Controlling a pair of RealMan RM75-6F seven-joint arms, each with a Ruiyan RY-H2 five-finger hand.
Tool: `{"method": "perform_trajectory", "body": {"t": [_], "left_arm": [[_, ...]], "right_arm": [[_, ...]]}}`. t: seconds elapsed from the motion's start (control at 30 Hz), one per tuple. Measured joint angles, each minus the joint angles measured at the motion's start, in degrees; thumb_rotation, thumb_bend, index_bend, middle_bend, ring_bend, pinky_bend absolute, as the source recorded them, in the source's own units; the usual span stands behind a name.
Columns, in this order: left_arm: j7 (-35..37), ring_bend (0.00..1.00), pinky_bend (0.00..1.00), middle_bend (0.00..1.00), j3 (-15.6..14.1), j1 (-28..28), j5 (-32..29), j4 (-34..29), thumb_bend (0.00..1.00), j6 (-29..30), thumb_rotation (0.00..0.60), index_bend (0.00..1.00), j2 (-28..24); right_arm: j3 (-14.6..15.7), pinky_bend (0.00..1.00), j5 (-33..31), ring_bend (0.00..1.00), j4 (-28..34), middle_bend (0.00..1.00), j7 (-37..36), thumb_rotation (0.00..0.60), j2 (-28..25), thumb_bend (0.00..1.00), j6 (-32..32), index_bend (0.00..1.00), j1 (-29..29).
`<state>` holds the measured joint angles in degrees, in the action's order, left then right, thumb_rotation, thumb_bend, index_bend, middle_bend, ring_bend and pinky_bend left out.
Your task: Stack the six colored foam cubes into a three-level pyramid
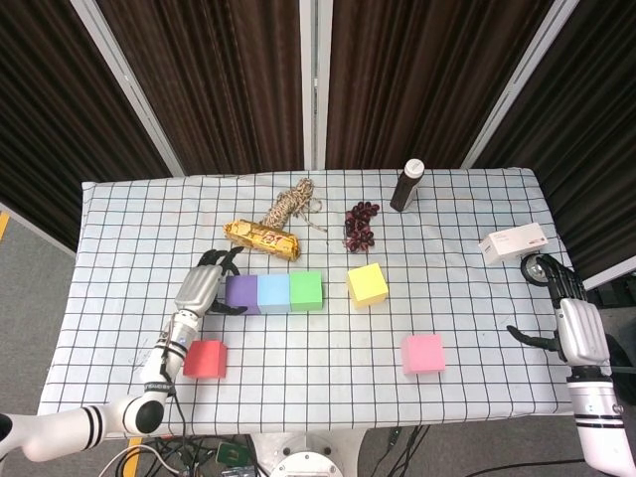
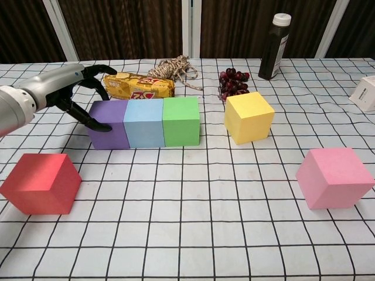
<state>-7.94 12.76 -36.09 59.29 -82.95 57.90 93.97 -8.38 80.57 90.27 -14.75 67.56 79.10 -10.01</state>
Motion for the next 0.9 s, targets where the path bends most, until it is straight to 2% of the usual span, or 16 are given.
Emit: {"method": "perform_trajectory", "body": {"t": [0.1,0.3,0.4,0.9], "left_arm": [[0.2,0.12,0.00,0.43,-0.1,0.0,0.2,0.0,0.09,-0.3,0.600,0.07,-0.1],[2.5,0.08,0.00,0.22,-0.4,0.0,0.8,-0.5,0.05,-2.1,0.600,0.04,-1.0],[3.4,0.05,0.00,0.16,-0.5,-0.1,1.3,-0.4,0.04,-2.5,0.600,0.03,-1.3],[4.3,0.02,0.00,0.13,-0.5,-0.1,2.1,-0.1,0.04,-2.1,0.600,0.03,-1.0]], "right_arm": [[0.0,0.00,0.0,0.00,-0.1,0.00,0.0,0.600,0.1,0.01,0.0,0.00,0.0],[0.0,0.00,-0.1,0.00,0.0,0.00,0.0,0.600,0.1,0.01,0.0,0.00,0.1],[0.0,0.00,-0.2,0.00,-0.1,0.00,0.0,0.600,0.1,0.01,0.1,0.00,0.1],[0.0,0.00,0.0,0.00,0.2,0.00,0.1,0.600,0.0,0.01,0.1,0.00,0.1]]}}
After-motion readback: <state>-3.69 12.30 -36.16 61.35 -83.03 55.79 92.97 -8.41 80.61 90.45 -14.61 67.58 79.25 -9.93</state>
